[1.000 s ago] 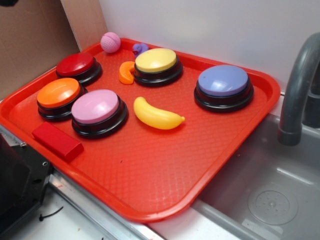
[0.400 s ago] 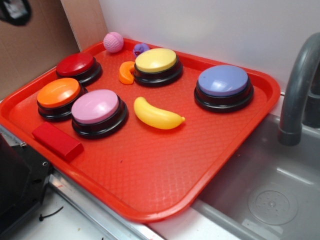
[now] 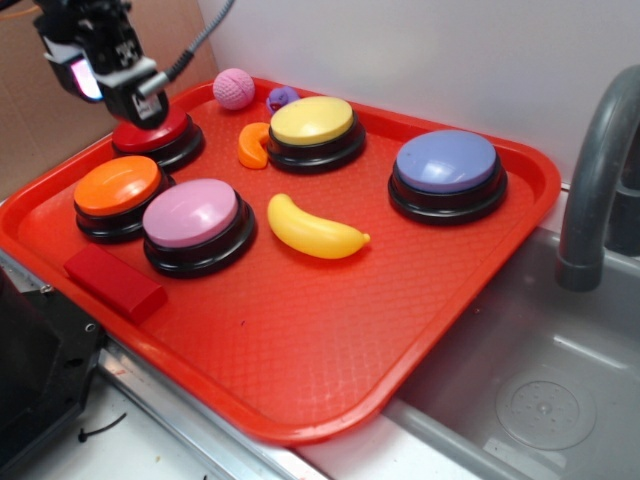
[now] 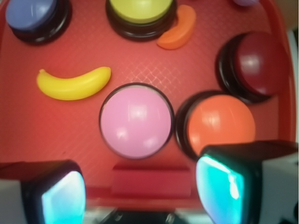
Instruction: Push the pink button.
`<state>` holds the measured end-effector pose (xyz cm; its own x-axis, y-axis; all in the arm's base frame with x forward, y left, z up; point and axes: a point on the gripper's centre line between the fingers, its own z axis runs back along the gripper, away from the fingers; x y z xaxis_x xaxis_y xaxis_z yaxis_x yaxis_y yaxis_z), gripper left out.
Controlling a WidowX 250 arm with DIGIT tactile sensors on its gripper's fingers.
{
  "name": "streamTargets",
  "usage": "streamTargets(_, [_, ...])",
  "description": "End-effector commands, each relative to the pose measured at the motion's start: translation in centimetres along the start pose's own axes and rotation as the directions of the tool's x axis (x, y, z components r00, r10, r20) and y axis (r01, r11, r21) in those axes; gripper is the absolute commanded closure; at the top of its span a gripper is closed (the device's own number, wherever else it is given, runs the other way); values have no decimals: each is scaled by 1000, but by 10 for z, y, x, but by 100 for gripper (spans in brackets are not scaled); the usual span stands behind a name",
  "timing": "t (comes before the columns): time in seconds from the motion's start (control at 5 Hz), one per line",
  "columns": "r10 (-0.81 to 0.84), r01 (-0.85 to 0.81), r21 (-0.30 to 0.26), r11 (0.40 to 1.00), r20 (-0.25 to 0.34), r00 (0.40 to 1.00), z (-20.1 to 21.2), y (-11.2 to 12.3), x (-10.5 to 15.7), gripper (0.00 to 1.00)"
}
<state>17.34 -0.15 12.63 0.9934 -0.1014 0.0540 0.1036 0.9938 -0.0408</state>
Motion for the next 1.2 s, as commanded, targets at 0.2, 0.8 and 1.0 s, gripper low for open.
streamTargets(0.2, [-209,208,27,978,35,977,-45,-10,11,0])
streamTargets(0.8, [-211,212,35,977,-48,976,-75,-14,22,0])
streamTargets(1.0, [-210,212,26,977,-53,976,-73,-13,22,0])
